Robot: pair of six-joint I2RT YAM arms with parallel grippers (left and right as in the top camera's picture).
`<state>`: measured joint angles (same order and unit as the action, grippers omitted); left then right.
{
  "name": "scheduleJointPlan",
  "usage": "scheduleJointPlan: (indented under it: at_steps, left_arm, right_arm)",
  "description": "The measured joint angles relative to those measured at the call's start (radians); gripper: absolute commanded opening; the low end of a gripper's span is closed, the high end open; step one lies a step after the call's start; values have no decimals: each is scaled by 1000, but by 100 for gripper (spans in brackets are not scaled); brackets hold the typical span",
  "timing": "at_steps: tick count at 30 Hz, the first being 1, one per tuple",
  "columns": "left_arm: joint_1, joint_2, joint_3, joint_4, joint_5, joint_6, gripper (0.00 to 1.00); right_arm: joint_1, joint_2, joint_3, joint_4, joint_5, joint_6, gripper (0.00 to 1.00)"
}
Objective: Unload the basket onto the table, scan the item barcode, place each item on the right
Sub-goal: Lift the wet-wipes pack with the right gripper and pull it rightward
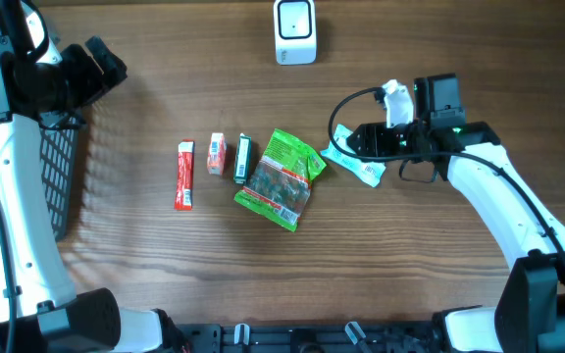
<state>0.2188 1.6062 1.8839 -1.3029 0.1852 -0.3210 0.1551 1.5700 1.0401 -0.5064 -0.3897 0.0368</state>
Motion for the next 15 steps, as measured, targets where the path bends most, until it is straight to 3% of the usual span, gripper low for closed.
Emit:
scheduleJointPlan:
  at_steps: [3,10,15]
  left_arm:
    - [0,0,0,0,0,0,100]
    - [0,0,0,0,0,0,100]
    - [0,0,0,0,0,0,100]
  right_arm:
    - [-2,14,0,50,109,-39,84]
    - [-2,179,-4,162,95,-175,80]
    - [-5,187,-4,82,83,-181,78]
